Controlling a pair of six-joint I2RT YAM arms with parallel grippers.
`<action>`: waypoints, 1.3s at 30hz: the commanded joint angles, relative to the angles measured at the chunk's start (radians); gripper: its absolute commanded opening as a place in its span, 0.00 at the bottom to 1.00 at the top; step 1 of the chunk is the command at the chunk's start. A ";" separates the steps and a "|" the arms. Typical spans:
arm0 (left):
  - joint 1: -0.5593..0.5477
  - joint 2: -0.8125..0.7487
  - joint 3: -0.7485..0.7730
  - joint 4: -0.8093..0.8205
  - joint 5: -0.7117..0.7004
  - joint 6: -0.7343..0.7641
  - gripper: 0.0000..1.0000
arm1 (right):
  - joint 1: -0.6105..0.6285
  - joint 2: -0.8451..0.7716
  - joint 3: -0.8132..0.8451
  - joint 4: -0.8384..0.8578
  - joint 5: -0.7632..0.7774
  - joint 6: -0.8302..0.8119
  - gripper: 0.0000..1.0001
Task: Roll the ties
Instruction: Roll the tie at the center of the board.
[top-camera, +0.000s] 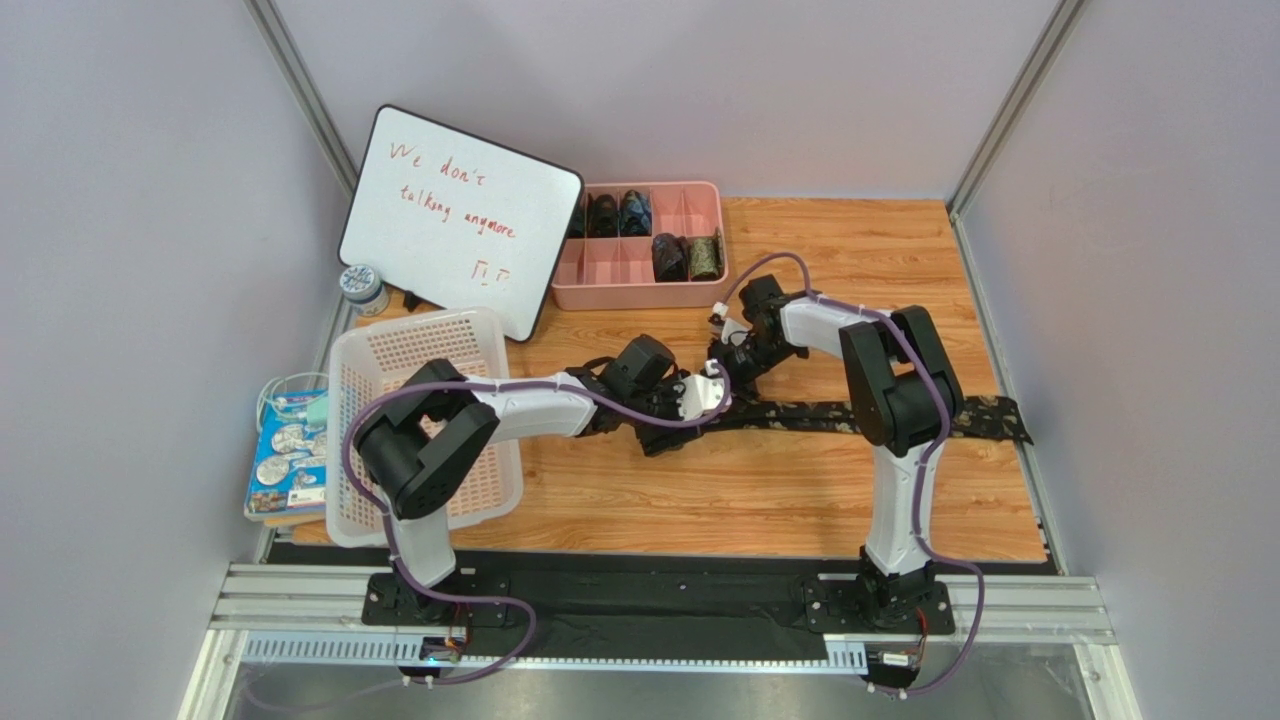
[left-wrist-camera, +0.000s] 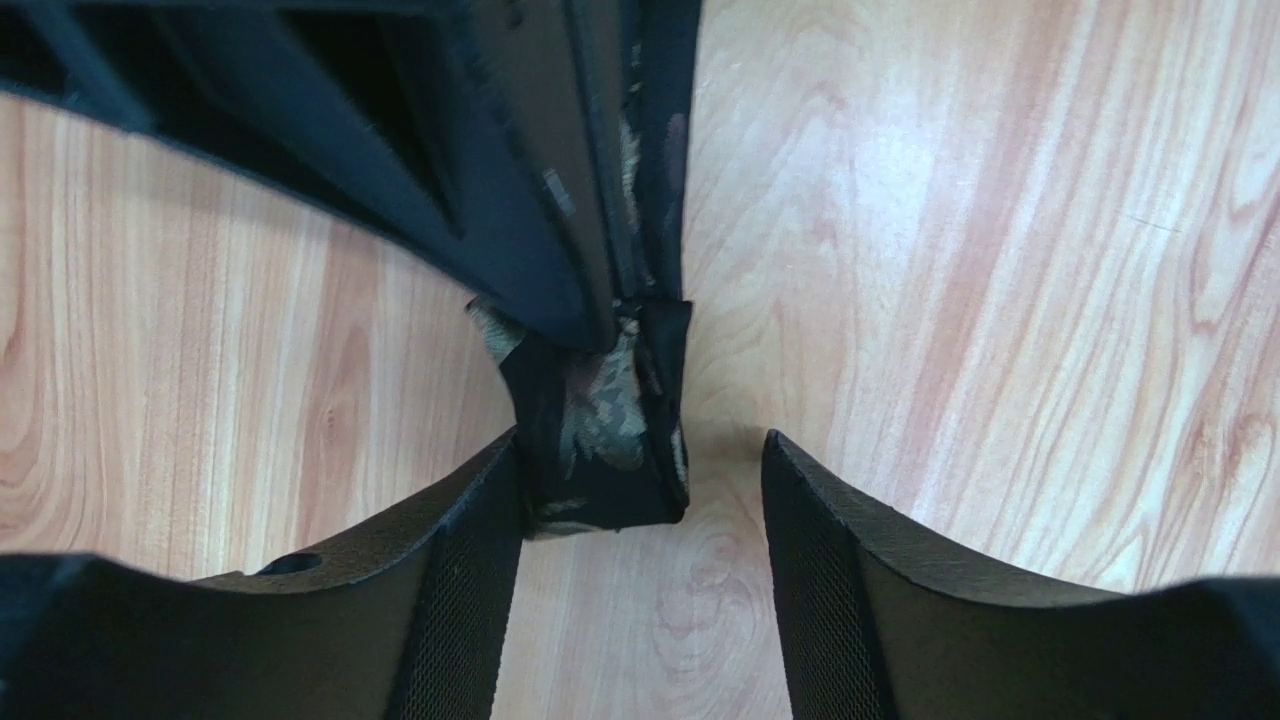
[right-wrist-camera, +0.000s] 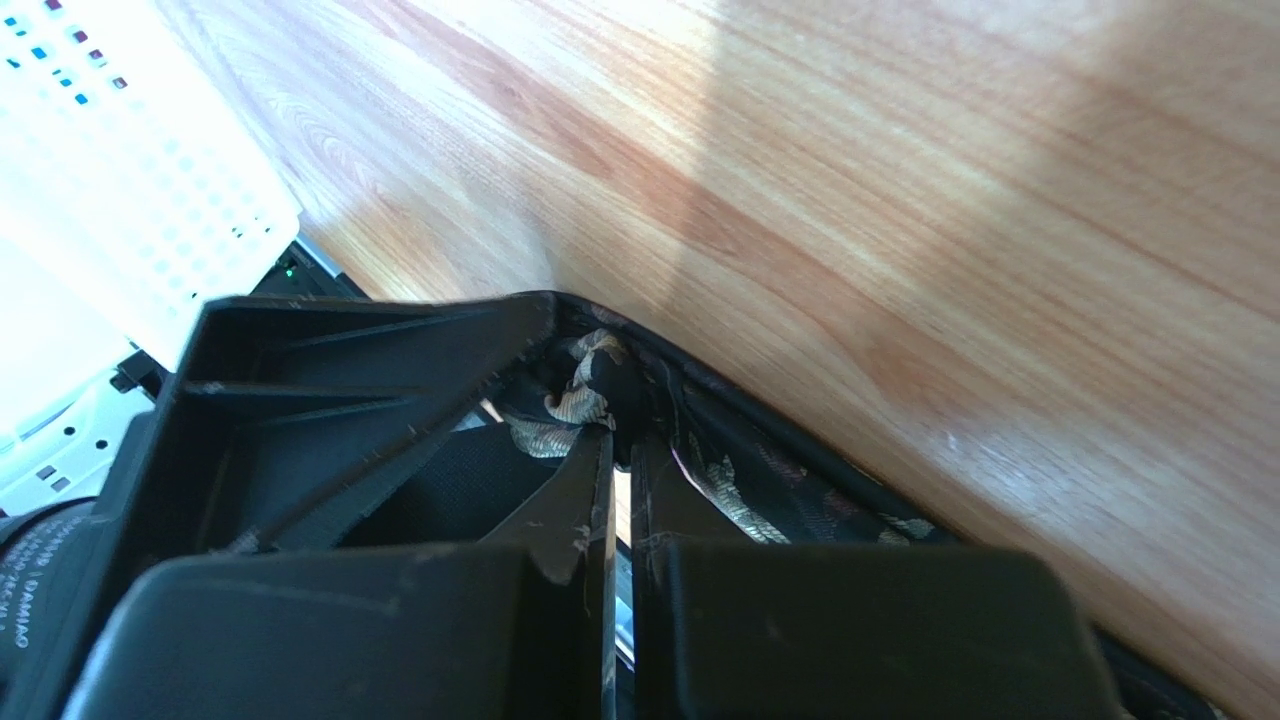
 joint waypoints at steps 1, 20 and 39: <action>0.050 -0.036 -0.004 0.044 0.037 -0.055 0.65 | -0.020 0.061 -0.002 0.014 0.258 -0.042 0.00; 0.085 0.047 -0.100 0.480 0.245 -0.083 0.75 | -0.029 0.128 0.007 -0.039 0.308 -0.083 0.00; 0.051 0.095 -0.034 0.224 0.110 0.087 0.19 | -0.003 0.056 -0.031 -0.049 0.107 -0.125 0.00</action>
